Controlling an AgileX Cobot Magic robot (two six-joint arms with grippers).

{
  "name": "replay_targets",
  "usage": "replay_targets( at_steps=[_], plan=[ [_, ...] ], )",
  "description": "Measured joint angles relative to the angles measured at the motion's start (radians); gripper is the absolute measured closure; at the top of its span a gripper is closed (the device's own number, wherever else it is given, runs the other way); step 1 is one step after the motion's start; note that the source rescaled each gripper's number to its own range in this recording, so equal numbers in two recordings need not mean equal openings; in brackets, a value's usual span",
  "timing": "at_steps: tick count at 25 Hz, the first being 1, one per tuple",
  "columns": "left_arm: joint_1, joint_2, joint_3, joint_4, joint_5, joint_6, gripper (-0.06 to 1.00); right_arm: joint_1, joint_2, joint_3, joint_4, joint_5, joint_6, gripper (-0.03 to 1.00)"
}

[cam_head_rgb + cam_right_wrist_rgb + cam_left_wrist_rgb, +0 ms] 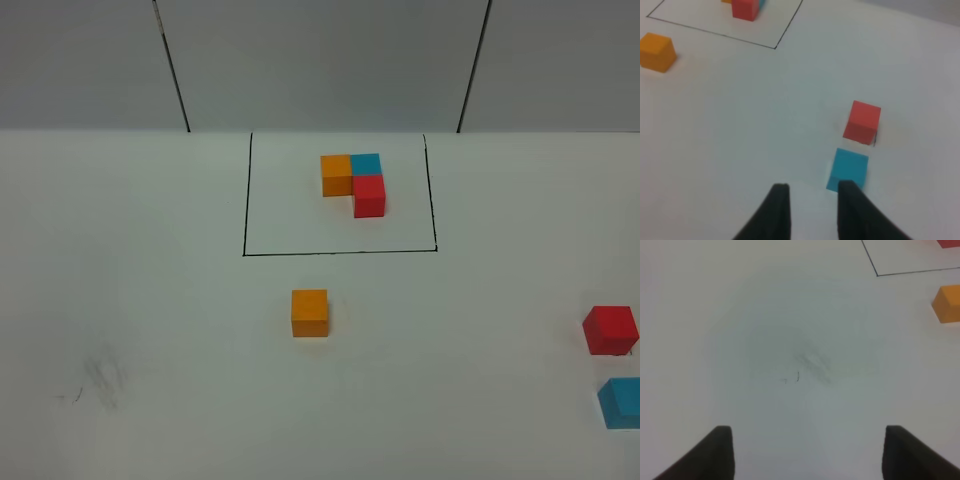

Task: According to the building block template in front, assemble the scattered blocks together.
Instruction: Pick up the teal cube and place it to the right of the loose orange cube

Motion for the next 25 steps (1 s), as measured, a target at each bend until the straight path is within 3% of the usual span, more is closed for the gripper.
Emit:
replay_targets(
  at_steps=[7,25],
  plan=[
    [0.000,0.000,0.001,0.000,0.000,0.000,0.60,0.000,0.000,0.000,0.000,0.000,0.000,0.97],
    [0.000,0.000,0.001,-0.001,0.000,0.000,0.60,0.000,0.000,0.000,0.000,0.000,0.000,0.97]
  ],
)
